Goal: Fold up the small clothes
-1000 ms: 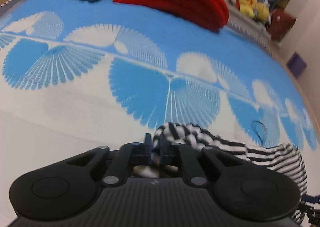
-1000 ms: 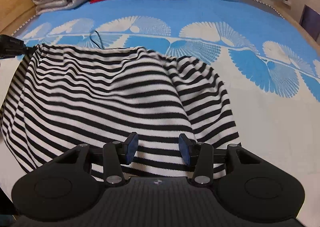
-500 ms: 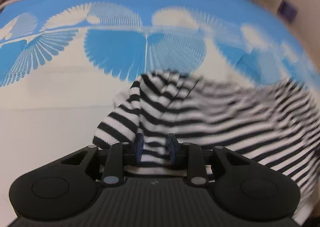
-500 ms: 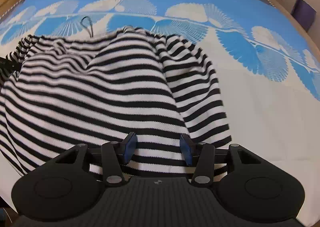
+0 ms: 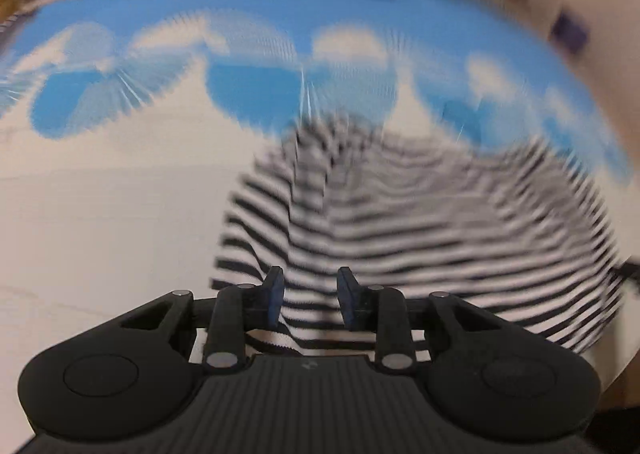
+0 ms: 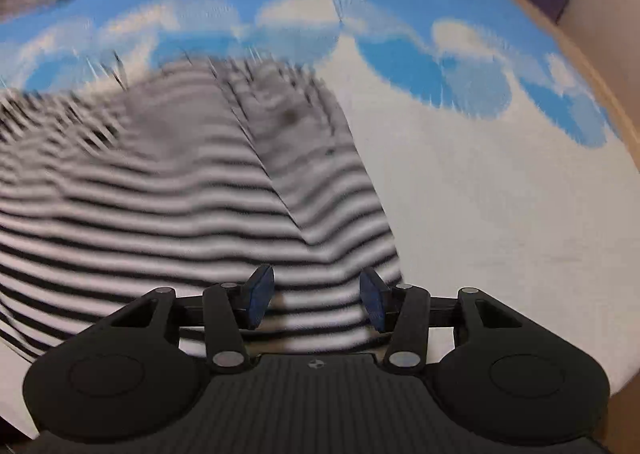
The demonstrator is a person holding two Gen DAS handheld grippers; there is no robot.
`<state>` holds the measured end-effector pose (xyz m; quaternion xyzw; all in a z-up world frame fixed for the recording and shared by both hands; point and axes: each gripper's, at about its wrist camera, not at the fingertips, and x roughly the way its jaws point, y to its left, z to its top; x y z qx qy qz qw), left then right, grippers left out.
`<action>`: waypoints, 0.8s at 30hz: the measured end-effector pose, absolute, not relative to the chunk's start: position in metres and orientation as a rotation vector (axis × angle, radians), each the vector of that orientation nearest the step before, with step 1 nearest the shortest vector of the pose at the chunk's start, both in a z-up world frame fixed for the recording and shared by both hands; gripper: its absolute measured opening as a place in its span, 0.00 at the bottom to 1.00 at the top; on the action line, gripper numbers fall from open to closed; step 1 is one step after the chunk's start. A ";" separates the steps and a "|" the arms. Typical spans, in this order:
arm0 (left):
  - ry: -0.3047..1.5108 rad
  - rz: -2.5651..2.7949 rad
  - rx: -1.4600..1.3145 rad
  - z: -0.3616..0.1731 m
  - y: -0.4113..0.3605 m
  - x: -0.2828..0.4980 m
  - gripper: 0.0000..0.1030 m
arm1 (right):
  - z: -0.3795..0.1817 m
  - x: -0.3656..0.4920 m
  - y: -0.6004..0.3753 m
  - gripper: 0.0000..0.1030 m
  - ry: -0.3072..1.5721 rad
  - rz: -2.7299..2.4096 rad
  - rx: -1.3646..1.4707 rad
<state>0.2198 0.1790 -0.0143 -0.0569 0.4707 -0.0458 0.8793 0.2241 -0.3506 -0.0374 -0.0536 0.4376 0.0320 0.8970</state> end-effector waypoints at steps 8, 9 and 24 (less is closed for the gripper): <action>0.681 -0.003 -0.156 0.050 0.216 0.131 0.55 | 0.007 0.181 -0.269 0.48 0.666 0.234 -0.055; 0.673 0.012 -0.160 0.050 0.220 0.128 0.55 | 0.008 0.176 -0.255 0.48 0.650 0.249 -0.064; 0.675 0.145 -0.236 0.048 0.284 0.114 0.55 | -0.047 0.142 -0.049 0.04 0.690 0.756 -0.324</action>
